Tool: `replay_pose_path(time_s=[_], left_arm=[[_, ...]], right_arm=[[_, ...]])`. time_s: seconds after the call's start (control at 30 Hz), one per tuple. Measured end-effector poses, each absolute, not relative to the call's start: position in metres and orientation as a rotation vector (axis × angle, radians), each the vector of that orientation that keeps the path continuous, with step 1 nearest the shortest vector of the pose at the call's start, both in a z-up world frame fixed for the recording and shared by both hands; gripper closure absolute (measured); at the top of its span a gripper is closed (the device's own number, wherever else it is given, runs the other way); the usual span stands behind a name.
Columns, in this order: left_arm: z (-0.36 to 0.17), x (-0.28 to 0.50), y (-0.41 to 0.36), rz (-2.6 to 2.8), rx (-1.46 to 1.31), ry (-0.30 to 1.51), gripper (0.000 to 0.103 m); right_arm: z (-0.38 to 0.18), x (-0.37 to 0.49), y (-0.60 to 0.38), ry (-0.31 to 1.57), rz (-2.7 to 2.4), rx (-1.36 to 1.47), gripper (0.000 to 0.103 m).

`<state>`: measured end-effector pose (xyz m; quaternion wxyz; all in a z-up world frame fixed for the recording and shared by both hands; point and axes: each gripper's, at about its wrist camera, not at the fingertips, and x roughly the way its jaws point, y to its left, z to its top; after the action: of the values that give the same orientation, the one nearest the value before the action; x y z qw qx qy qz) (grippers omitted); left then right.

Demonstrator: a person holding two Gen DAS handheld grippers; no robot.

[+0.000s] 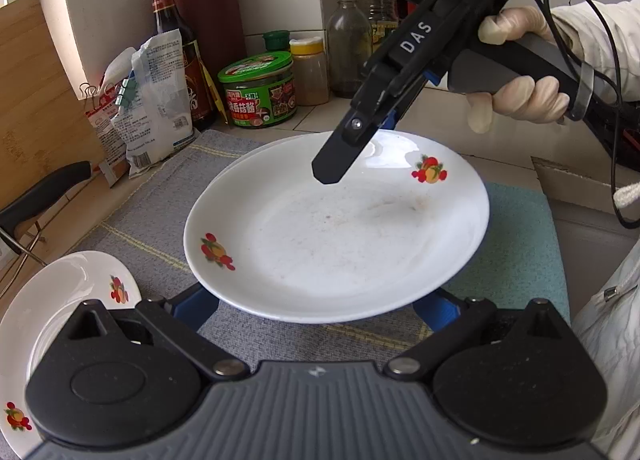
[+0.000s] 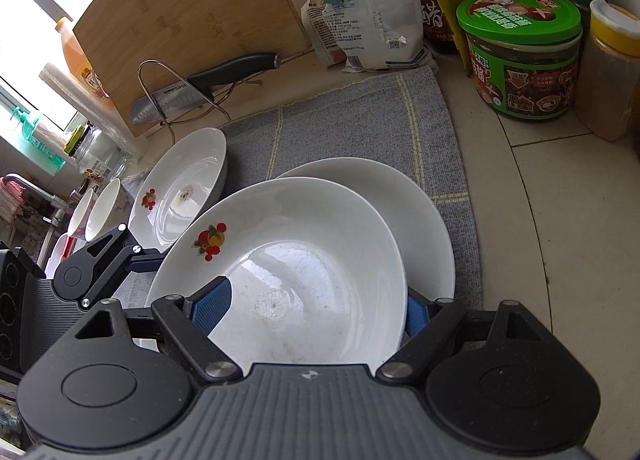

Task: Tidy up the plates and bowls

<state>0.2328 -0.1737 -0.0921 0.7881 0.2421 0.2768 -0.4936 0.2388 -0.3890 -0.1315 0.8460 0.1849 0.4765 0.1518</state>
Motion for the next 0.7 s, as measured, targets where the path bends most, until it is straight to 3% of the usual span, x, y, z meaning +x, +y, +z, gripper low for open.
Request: replay_pose_path(time_s=[0.7], left_arm=[[-0.0916, 0.2408, -0.1795, -1.074, 0.592, 0.633, 0.001]], right_arm=[[-0.1351, 0.2427, -0.3944, 1.016, 0.327, 0.398, 0.013]])
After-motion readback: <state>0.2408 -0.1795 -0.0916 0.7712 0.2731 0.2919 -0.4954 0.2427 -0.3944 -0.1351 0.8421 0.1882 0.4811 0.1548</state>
